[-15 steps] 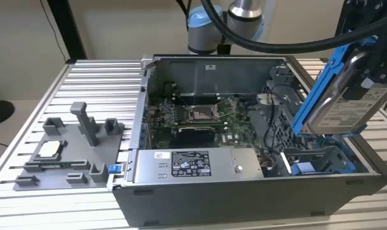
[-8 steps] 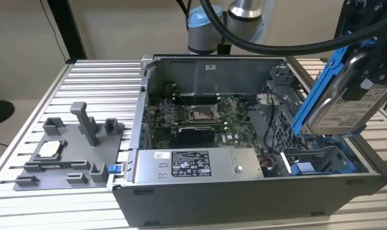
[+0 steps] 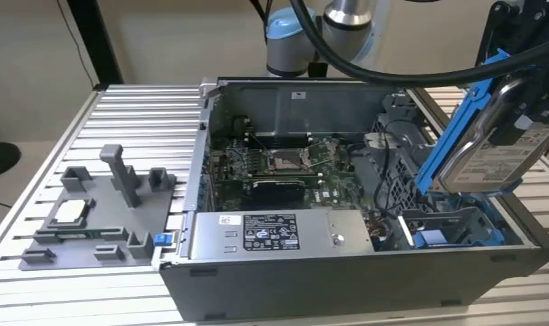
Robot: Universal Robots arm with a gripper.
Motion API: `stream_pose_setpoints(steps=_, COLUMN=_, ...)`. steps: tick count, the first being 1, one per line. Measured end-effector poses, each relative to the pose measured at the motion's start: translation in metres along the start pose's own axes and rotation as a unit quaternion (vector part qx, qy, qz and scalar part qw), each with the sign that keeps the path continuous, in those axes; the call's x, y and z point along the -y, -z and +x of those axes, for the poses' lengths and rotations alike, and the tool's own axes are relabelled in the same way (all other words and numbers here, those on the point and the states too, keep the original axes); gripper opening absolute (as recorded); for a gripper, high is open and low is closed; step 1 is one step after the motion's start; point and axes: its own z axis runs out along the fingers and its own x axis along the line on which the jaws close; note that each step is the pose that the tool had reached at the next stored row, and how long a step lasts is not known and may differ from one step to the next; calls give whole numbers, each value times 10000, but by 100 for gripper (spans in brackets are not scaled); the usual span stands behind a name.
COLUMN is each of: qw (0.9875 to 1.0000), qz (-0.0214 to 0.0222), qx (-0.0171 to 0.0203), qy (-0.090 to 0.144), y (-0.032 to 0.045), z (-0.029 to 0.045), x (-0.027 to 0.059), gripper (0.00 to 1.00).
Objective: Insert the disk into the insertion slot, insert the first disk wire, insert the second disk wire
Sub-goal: 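Insert the disk into the insertion slot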
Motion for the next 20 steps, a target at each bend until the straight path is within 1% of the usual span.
stream_pose_setpoints(steps=3, qw=10000, qz=0, qx=-1, qy=0, y=-21, z=-1, x=26, gripper=0)
stream_pose_setpoints(steps=10, qw=10000, qz=3, qx=0, qy=0, y=-133, z=-1, x=47, gripper=0)
stream_pose_setpoints(steps=20, qw=10000, qz=6, qx=0, qy=0, y=-256, z=-2, x=70, gripper=0)
